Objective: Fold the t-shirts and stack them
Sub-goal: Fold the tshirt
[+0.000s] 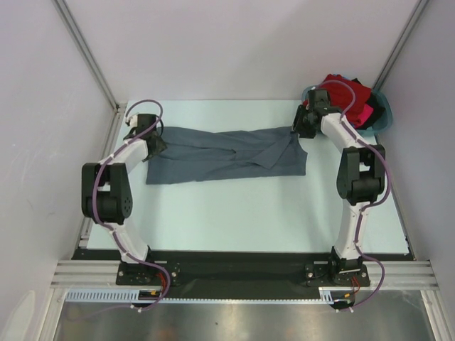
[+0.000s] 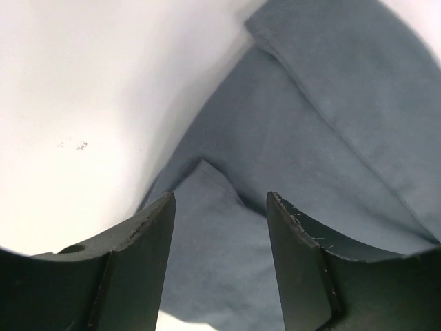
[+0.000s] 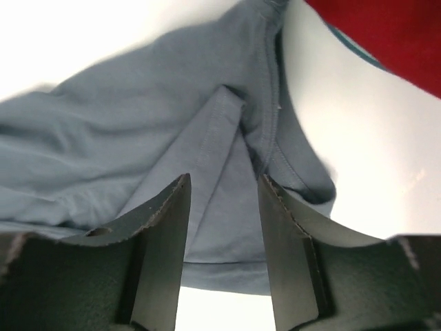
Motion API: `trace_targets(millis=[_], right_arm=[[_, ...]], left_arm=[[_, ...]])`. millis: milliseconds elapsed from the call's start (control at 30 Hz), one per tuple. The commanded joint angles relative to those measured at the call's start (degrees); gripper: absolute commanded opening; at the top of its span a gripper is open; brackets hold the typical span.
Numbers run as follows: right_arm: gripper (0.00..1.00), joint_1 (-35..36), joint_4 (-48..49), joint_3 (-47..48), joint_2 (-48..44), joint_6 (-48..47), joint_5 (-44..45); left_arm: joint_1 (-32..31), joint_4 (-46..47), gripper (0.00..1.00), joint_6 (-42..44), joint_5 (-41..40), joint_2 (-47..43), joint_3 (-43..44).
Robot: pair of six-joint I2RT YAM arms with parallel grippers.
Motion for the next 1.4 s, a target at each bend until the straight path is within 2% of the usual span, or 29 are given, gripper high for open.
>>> trace_targets(millis=[0,167,433,633,700,800,1067,1233,1367], right_arm=[[0.49,0.07,0.88,-0.73,-5.07,0.25,-4.63],[0.47,2.88,1.04,-4.5,-4.72,2.27,-10.53],[0.39,8.77,0.26,-9.43,-4.81,3.15,-6.24],[0.39,9.91,-0.7,-10.49,-4.55,2.71,-5.35],[0.45,10.26,-1.49,-11.1,-4.89,3.06,-5.0],[0.47,10.53,-1.76,-12.6,-5.95,3.68,-4.73],[0.47,11.32,0.6,-16.2,-6.92,4.3,-4.91],[0.39,11.32,1.58,-15.24,-6.04,4.3,-5.79],[0.24,11.41,2.19,-13.83,-5.25,4.03,-6.58]], left_arm=[[0.27,5.59,0.61,-0.08,4.74,-8.52,-3.94],[-1.92,7.18,0.61,-1.05,9.25,-12.4,-9.05],[-6.59,5.78,0.61,0.0,9.69,-13.89,-10.2],[-7.03,4.9,0.61,0.79,9.87,-14.24,-9.85],[-7.03,4.72,0.61,1.14,10.04,-14.16,-9.76],[-7.03,4.46,0.61,1.32,10.39,-13.63,-9.5],[-7.03,4.02,0.61,1.67,10.66,-13.19,-9.67],[-7.03,3.84,0.61,1.93,10.22,-12.84,-9.32],[-7.03,3.84,0.61,1.93,10.22,-12.4,-9.06]])
